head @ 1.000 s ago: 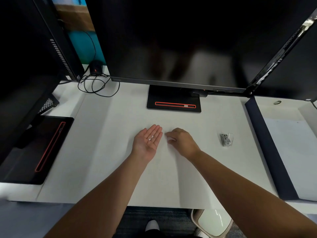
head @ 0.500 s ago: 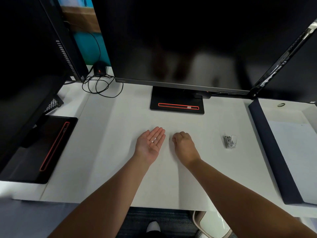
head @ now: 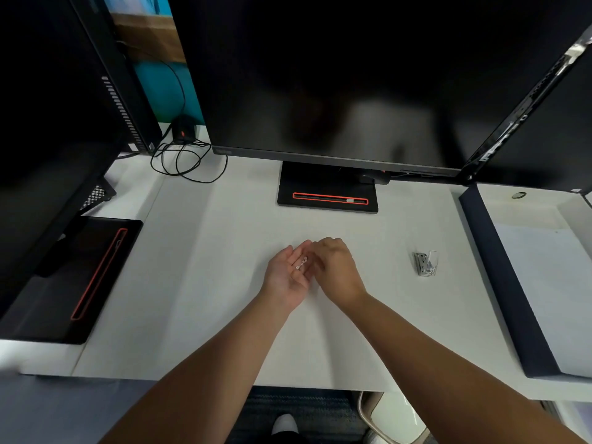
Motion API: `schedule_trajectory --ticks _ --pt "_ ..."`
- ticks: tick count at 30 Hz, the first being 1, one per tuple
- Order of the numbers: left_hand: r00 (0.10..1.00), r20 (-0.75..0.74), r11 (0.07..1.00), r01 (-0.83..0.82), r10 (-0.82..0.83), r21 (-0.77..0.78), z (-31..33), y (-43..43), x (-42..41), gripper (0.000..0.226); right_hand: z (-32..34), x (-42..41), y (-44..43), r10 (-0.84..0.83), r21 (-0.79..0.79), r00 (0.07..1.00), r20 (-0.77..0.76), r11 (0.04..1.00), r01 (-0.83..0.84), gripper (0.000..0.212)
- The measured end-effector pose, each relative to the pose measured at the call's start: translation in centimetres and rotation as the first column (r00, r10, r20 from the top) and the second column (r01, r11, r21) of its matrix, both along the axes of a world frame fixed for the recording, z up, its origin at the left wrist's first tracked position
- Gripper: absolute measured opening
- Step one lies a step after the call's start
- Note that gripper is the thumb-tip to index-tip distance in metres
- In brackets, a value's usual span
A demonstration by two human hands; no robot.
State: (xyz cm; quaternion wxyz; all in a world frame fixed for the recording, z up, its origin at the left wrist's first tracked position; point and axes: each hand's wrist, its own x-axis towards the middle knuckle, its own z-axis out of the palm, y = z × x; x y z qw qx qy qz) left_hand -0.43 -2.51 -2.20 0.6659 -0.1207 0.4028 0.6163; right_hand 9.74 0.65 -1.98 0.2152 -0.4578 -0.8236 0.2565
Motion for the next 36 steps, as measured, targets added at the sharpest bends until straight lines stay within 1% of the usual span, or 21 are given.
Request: schedule_trajectory --ticks 4,6,8,9,11,13,15,18,21,23,25,27,29,32,36 --pt "1.0 0.02 1.0 0.0 0.0 -0.001 0.1 -0.2 0.1 0.036 -0.2 0.2 0.3 -0.07 -0.066 0.996 -0.047 0.996 0.067 0.009" --pt "0.999 0.032 1.0 -0.011 0.011 0.01 0.0 -0.4 -0.2 0.036 -0.3 0.4 0.7 -0.073 -0.09 0.994 -0.08 0.994 0.066 0.014" --pt "0.998 0.048 0.999 -0.044 0.043 0.025 -0.1 -0.5 -1.0 0.036 -0.6 0.9 1.3 -0.122 -0.078 0.987 -0.106 0.99 0.114 0.02" --pt "0.996 0.056 0.997 -0.065 0.064 0.033 -0.3 -0.5 -1.5 0.035 -0.9 1.3 1.8 -0.155 -0.07 0.984 -0.089 0.986 0.149 0.022" --pt "0.994 0.061 0.994 -0.097 0.094 0.047 -0.4 -0.6 -2.3 0.035 -2.0 2.2 2.5 -0.171 -0.076 0.985 0.013 0.982 0.172 0.029" --pt "0.994 0.051 0.993 -0.101 0.099 0.057 -0.5 -0.7 -3.0 0.034 -3.1 2.8 2.8 -0.115 -0.078 0.986 0.121 0.989 0.125 0.036" --pt "0.993 0.047 0.992 -0.11 0.107 0.058 -0.5 -0.7 -3.4 0.034 -3.6 2.6 2.8 -0.046 -0.053 0.982 0.183 0.997 0.057 0.041" --pt "0.989 0.053 0.988 -0.141 0.138 0.061 -0.4 -0.6 -3.8 0.034 -3.9 1.9 2.9 0.071 0.001 0.971 0.228 0.997 -0.073 0.046" --pt "0.986 0.056 0.985 -0.158 0.154 0.067 -0.3 -0.5 -4.1 0.034 -4.0 2.0 2.4 0.182 -0.004 0.959 0.217 0.983 -0.186 0.048" --pt "0.986 0.051 0.984 -0.163 0.159 0.072 -0.2 -0.4 -4.5 0.034 -3.7 2.2 2.5 0.185 -0.024 0.965 0.184 0.983 -0.184 0.049" --pt "0.984 0.043 0.982 -0.175 0.172 0.073 -0.2 -0.4 -4.9 0.034 -3.6 1.9 3.4 0.147 -0.017 0.976 0.16 0.989 -0.146 0.051" --pt "0.982 0.039 0.98 -0.186 0.184 0.067 -0.3 -0.4 -5.3 0.034 -3.9 1.2 4.6 0.139 -0.023 0.969 0.206 0.99 -0.137 0.057" --pt "0.981 0.04 0.979 -0.194 0.192 0.067 -0.4 -0.5 -5.5 0.034 -4.0 0.7 5.2 0.187 -0.03 0.948 0.258 0.982 -0.185 0.06" --pt "0.979 0.034 0.977 -0.201 0.199 0.068 -0.5 -0.5 -5.7 0.034 -4.1 0.9 4.6 0.238 0.006 0.931 0.275 0.968 -0.249 0.053" --pt "0.978 0.038 0.976 -0.207 0.205 0.065 -0.5 -0.3 -6.1 0.035 -3.9 1.5 3.9 0.265 0.001 0.942 0.205 0.962 -0.272 0.047"
